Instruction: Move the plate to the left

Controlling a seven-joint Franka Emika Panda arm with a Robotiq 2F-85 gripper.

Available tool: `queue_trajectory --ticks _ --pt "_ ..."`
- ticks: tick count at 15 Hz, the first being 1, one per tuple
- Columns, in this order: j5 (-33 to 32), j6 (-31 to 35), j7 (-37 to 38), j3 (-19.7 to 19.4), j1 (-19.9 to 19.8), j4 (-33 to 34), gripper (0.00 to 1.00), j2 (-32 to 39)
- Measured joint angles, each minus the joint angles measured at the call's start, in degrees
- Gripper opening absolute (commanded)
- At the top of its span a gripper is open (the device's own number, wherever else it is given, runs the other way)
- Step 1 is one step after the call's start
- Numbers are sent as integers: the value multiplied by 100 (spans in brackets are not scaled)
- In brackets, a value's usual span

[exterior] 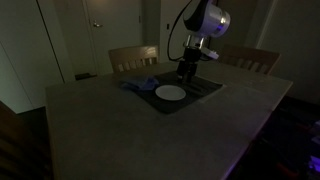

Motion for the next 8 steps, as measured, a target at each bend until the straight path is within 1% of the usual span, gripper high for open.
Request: queue_trajectory --ticks 8 --pt "4 452 0 287 -226 12 100 268"
